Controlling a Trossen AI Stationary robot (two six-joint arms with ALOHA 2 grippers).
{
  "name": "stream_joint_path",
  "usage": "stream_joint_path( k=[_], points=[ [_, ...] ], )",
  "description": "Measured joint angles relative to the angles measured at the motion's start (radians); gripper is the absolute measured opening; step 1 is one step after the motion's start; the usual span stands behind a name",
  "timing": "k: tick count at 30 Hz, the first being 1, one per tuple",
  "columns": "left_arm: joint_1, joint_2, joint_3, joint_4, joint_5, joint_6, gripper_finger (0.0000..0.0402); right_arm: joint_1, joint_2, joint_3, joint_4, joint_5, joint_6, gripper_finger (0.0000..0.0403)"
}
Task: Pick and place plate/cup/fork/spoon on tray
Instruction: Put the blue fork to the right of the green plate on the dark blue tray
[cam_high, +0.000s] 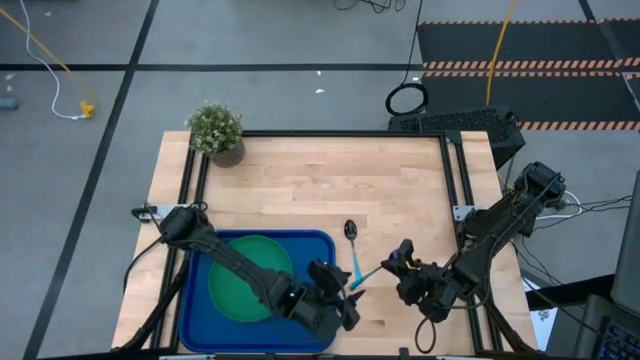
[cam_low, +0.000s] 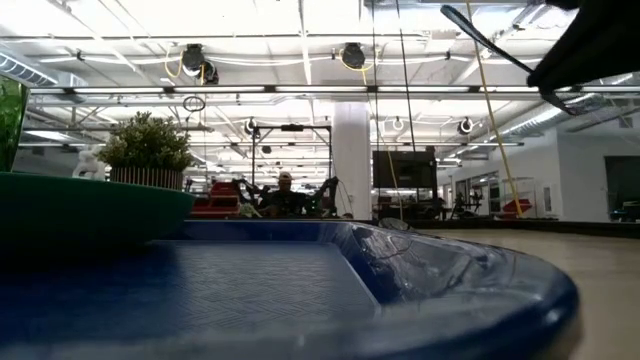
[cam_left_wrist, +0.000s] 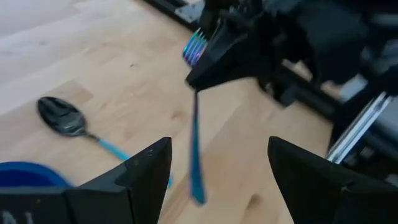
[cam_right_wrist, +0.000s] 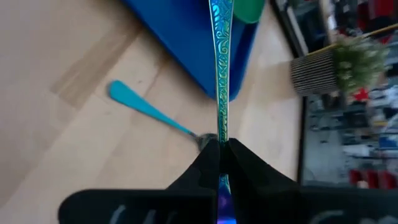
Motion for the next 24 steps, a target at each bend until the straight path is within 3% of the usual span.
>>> stream_joint_path(
  k=[6, 9, 18, 24],
  points=[
    [-0.002, 0.000, 0.000, 0.061, -0.003, -0.038, 0.0269, 0.005, 0.000, 0.000, 0.003, 0.034, -0.076, 0.0002],
    [0.004, 0.000, 0.000, 0.041, 0.002, -0.075, 0.0269, 0.005, 0.000, 0.000, 0.018, 0.080, -0.114, 0.0002],
    [0.021, 0.000, 0.000, -0.038, 0.061, -0.137, 0.0269, 0.005, 0.000, 0.000, 0.157, 0.090, -0.270, 0.0002],
    [0.017, 0.000, 0.000, -0.039, 0.085, -0.135, 0.0269, 0.005, 0.000, 0.000, 0.167, 0.195, -0.280, 0.0002]
  ],
)
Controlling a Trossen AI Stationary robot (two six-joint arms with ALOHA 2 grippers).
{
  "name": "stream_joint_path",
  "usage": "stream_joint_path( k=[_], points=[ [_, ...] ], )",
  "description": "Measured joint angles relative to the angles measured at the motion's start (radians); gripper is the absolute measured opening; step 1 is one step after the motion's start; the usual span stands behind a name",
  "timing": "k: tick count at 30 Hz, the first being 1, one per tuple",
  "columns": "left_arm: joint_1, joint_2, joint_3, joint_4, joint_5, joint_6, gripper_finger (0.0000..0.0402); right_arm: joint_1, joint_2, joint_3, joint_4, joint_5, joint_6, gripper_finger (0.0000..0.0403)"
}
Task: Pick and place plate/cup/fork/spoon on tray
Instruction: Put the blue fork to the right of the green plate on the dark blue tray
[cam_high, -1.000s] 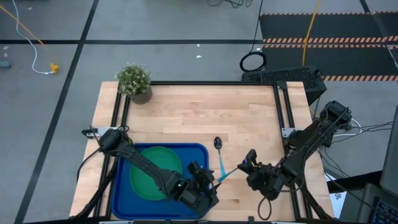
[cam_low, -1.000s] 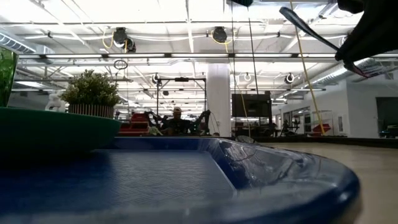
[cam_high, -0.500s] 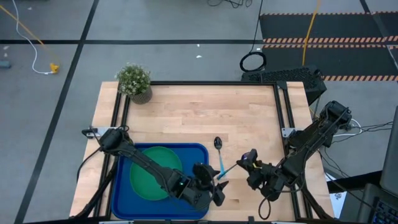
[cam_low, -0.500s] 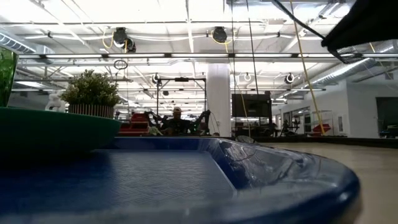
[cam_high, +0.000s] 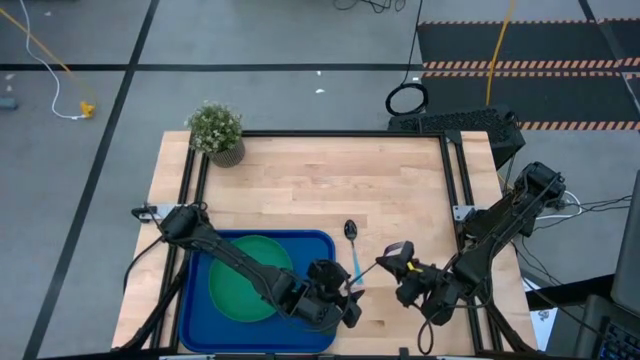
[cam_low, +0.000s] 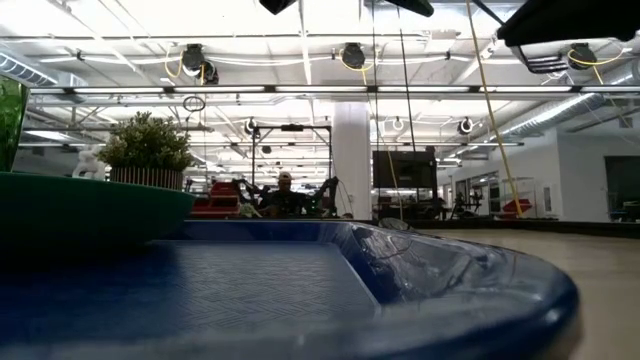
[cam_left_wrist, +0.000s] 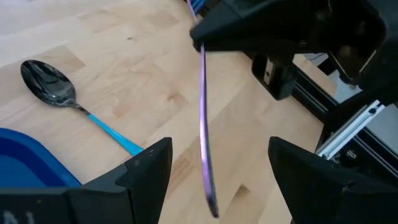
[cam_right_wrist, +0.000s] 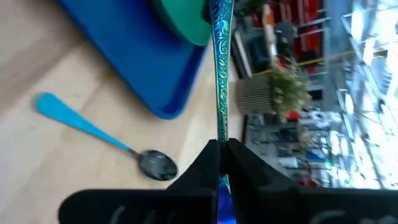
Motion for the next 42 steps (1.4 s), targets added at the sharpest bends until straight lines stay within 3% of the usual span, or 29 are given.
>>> stream_joint_path(
  k=[3, 20, 42],
  points=[
    [-0.001, 0.000, 0.000, 0.000, 0.000, 0.005, 0.0269, 0.000, 0.000, 0.000, 0.000, 0.046, 0.000, 0.0002],
    [-0.001, 0.000, 0.000, -0.001, 0.002, 0.005, 0.0259, 0.000, 0.000, 0.000, 0.000, 0.038, -0.044, 0.0002],
    [-0.002, 0.000, -0.002, -0.017, 0.010, 0.095, 0.0017, 0.001, -0.001, 0.000, -0.002, 0.036, -0.044, 0.0002]
  ],
)
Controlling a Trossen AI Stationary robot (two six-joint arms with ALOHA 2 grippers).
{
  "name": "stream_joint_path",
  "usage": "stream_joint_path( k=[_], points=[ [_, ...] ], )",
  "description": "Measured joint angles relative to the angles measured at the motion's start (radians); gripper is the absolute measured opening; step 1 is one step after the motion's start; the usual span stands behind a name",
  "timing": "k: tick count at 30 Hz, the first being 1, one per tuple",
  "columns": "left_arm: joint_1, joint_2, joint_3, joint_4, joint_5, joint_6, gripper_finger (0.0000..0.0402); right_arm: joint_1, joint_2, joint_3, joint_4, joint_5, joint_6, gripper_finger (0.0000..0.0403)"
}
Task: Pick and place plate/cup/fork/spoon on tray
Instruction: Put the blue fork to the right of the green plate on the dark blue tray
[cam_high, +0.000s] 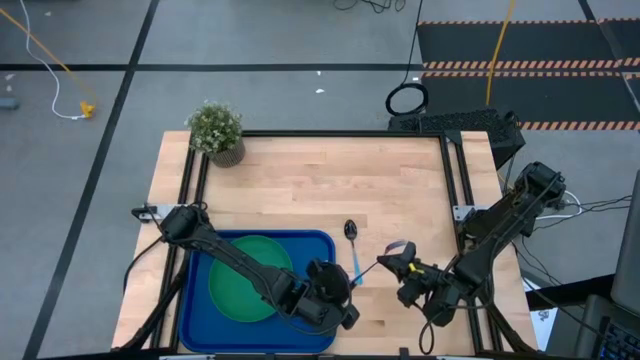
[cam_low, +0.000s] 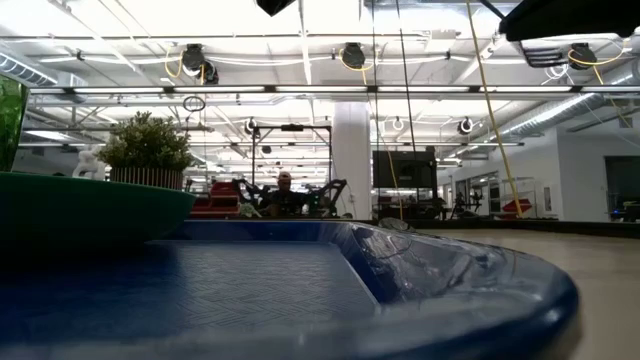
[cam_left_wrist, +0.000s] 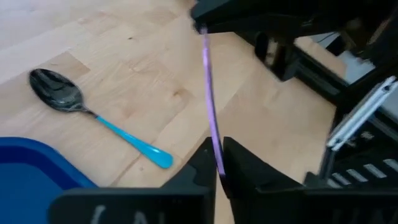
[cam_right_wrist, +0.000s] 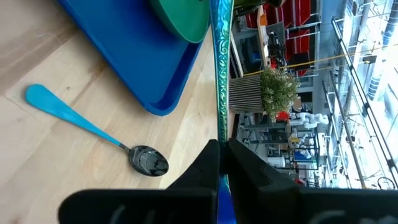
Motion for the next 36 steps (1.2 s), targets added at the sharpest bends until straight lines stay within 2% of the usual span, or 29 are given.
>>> stream_joint_path(
  k=[8, 18, 24, 27, 33, 36],
  points=[
    [-0.008, 0.000, -0.001, -0.015, -0.018, 0.018, 0.0017, 0.001, 0.000, 0.000, 0.004, -0.002, 0.033, 0.0012],
    [-0.014, -0.001, 0.001, -0.001, -0.042, 0.085, 0.0010, 0.001, 0.001, 0.000, 0.134, 0.003, 0.106, 0.0103],
    [-0.014, -0.001, 0.002, -0.002, -0.046, 0.125, 0.0008, 0.055, -0.026, 0.000, 0.183, 0.038, 0.105, 0.0145],
    [-0.012, -0.004, 0.002, -0.013, -0.045, 0.164, 0.0014, 0.089, -0.070, 0.000, 0.205, 0.066, 0.139, 0.0155],
    [0.011, -0.067, 0.002, -0.017, -0.040, 0.293, 0.0006, 0.134, -0.166, 0.000, 0.205, 0.059, 0.284, 0.0157],
    [0.019, -0.097, 0.002, -0.028, -0.051, 0.366, 0.0008, 0.147, -0.203, 0.000, 0.206, 0.002, 0.353, 0.0157]
  ],
)
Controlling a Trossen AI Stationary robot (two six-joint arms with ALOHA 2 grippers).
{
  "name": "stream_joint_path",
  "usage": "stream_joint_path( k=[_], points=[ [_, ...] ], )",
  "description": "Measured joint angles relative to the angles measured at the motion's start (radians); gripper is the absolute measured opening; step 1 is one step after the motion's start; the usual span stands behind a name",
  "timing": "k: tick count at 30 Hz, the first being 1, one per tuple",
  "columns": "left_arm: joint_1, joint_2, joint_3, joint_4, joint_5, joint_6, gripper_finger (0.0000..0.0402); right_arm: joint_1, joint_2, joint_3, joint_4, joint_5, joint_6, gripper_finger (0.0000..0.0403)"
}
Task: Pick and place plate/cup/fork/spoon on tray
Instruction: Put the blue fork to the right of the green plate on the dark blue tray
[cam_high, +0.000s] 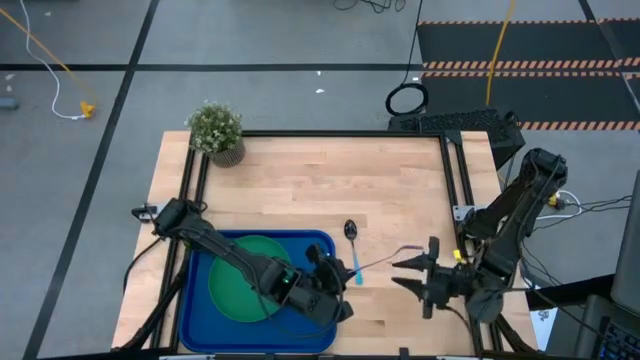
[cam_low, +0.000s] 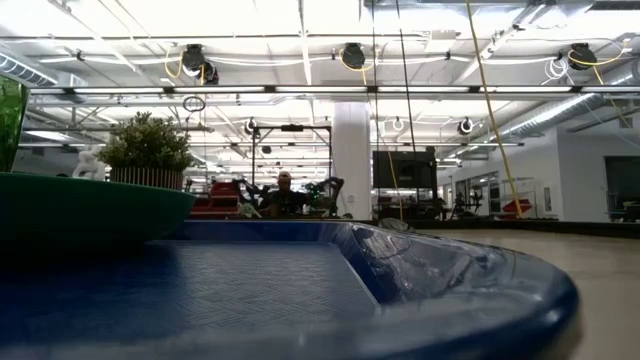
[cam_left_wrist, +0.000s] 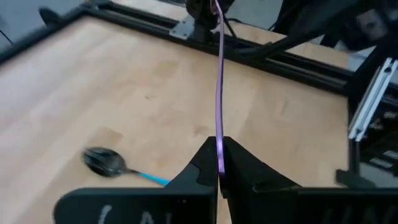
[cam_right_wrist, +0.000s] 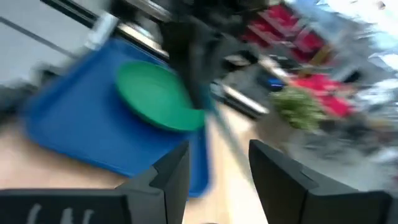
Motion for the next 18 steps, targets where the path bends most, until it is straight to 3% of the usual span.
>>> stream_joint_path(
  k=[6, 12, 18],
  points=[
    [0.012, -0.049, 0.000, -0.064, -0.043, 0.063, 0.0016, 0.001, -0.027, -0.024, 0.039, -0.281, 0.078, 0.0157],
    [0.005, -0.050, 0.000, -0.088, -0.110, 0.042, 0.0009, -0.031, -0.024, -0.177, 0.311, -0.285, 0.051, 0.0157],
    [-0.010, -0.035, 0.000, -0.085, -0.200, -0.007, 0.0010, -0.115, -0.023, -0.387, 0.750, -0.290, 0.033, 0.0157]
  ],
)
